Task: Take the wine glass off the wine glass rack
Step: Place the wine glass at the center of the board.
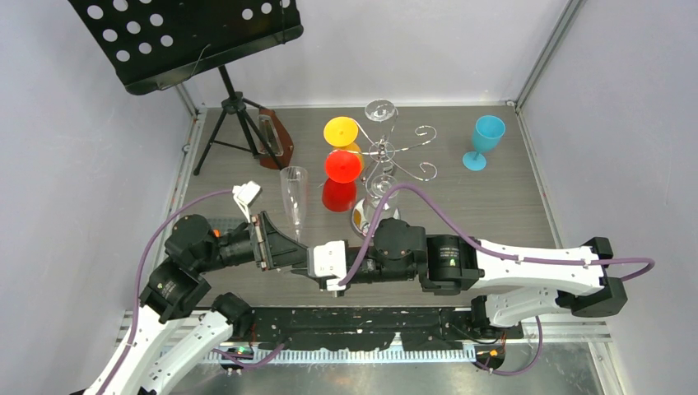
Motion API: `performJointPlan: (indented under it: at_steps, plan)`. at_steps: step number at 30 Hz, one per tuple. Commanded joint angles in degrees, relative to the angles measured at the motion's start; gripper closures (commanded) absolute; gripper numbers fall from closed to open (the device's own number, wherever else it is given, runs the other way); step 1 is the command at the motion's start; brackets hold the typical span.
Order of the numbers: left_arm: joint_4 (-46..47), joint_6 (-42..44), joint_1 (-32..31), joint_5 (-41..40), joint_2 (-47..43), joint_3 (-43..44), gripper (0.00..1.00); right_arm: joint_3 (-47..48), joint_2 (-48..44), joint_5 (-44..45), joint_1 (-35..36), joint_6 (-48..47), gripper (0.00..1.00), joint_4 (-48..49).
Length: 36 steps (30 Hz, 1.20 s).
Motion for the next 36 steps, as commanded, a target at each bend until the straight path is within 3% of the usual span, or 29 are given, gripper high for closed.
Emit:
performJointPlan:
  at_steps: [1,7,8,12,14,19,23,30,36]
  plan:
    - [3.55,0.55,0.28,2.35,0.22,1.04,0.61,-0.48,-0.70,2.67,0.39,-0.96,0.94,3.09]
    - [3.29,1.50,0.25,2.84,0.50,1.23,0.99,-1.45,-1.54,2.89,0.43,-0.53,0.94,2.84]
    - [3.15,1.63,0.28,2.84,0.47,1.19,1.00,-1.59,-1.78,2.94,0.42,-0.52,0.94,2.85]
    - [2.05,2.82,0.30,2.35,-0.01,1.29,1.00,-2.10,-2.44,2.89,0.44,0.07,0.94,2.59]
    - [1.37,3.45,0.36,2.22,-0.04,1.60,1.00,-2.19,-2.69,2.84,0.42,0.57,0.89,2.33]
    - [-1.25,6.33,0.32,1.75,-0.28,2.00,1.00,-1.86,-4.19,2.30,0.42,1.71,0.57,0.65]
    - [-6.93,11.66,0.33,0.51,-0.56,3.64,1.00,-1.01,-5.93,3.09,0.42,2.68,0.45,-1.87]
    - [-17.33,23.24,0.33,-0.92,-0.36,5.59,1.00,2.51,-7.01,11.40,0.25,5.77,0.41,-6.71]
    - [-23.35,34.03,0.28,0.18,0.61,6.24,1.00,10.15,-2.99,11.31,-1.85,7.82,0.40,-15.52]
